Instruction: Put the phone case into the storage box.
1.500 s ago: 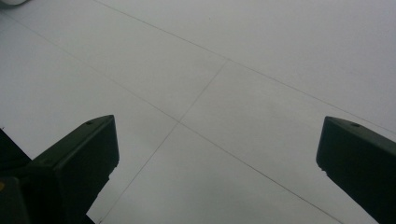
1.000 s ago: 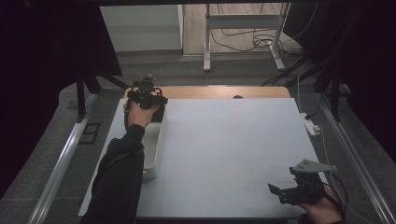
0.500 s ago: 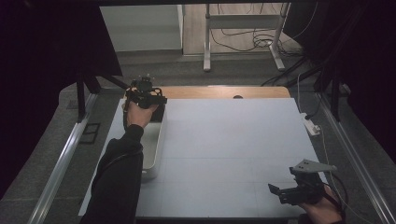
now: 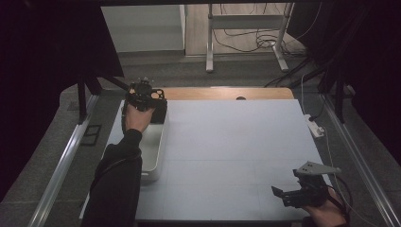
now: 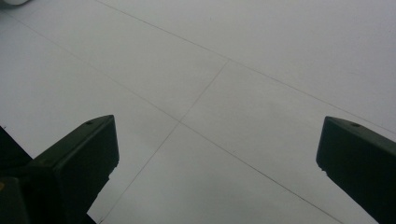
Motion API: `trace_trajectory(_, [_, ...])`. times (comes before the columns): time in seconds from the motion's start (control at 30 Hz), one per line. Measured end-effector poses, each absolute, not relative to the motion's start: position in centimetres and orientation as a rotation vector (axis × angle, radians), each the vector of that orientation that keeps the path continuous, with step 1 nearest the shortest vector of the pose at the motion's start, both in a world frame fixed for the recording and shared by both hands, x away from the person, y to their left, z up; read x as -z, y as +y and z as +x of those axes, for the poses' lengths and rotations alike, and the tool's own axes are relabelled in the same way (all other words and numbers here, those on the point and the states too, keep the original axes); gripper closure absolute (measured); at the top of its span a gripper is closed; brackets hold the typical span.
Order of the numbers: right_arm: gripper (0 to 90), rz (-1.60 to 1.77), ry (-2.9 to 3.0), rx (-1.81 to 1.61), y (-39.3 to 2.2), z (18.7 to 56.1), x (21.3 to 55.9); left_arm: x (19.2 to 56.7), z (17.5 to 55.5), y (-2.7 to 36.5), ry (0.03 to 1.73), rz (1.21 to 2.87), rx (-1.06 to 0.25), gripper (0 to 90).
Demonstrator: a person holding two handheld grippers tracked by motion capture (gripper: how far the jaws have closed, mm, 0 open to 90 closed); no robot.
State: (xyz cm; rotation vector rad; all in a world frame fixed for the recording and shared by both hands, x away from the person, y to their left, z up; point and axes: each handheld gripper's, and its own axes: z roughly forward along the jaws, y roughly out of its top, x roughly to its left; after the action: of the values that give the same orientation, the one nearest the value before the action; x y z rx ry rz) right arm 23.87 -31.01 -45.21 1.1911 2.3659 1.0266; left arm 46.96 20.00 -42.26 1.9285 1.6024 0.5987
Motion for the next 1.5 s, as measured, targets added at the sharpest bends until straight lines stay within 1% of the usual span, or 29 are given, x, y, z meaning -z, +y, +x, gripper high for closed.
trace_trajectory(0.37, [0.0, 1.189, 2.366, -1.027, -31.0, 23.9, 45.2, 42.0, 46.1, 20.3, 1.542, 1.917, -0.588, 0.0])
trace_trajectory(0.83, [0.0, 1.188, 2.366, -1.028, -30.9, 23.9, 45.2, 42.1, 44.8, 21.9, 1.486, 1.889, -0.557, 0.0])
trace_trajectory(1.33, [0.0, 1.19, 2.369, -1.025, -30.9, 23.9, 45.2, 41.9, 43.3, 22.5, 1.399, 1.881, -0.516, 0.0])
trace_trajectory(1.5, [0.0, 1.193, 2.371, -1.024, -30.9, 23.9, 45.2, 42.0, 42.5, 22.7, 1.356, 1.85, -0.486, 0.0])
